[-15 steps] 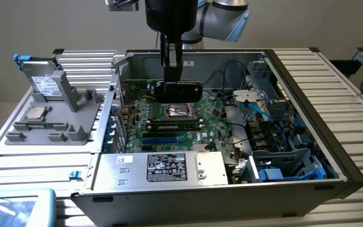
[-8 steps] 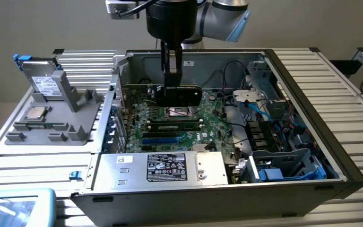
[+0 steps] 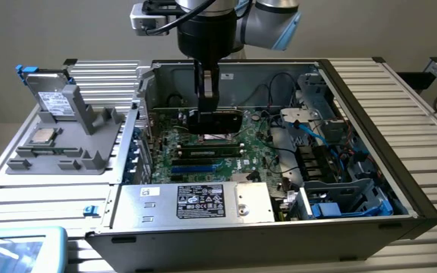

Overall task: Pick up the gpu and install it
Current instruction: 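Insert the gpu into the slot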

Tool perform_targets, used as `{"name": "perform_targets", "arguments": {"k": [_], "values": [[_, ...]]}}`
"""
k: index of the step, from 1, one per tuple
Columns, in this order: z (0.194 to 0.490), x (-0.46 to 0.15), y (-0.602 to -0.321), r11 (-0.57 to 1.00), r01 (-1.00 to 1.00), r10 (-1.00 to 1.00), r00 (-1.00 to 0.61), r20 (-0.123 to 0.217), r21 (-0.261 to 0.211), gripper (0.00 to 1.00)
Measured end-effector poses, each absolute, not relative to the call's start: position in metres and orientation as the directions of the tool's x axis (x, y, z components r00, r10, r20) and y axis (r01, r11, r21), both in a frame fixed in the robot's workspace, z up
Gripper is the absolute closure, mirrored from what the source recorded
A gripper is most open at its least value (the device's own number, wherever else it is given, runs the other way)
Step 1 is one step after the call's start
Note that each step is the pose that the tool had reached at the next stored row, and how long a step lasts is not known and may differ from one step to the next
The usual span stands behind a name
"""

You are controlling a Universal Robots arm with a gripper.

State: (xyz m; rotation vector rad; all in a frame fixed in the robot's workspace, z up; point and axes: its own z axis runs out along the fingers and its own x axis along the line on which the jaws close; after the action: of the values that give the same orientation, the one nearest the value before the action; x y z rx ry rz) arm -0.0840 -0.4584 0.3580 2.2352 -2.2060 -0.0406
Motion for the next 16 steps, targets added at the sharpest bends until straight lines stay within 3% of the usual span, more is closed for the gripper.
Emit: {"name": "perform_targets", "arguments": {"k": [16], "values": [[0.329,-0.084,-0.458,-0.02,-1.0,-1.0,0.019,-0.018,0.019,0.73]]}}
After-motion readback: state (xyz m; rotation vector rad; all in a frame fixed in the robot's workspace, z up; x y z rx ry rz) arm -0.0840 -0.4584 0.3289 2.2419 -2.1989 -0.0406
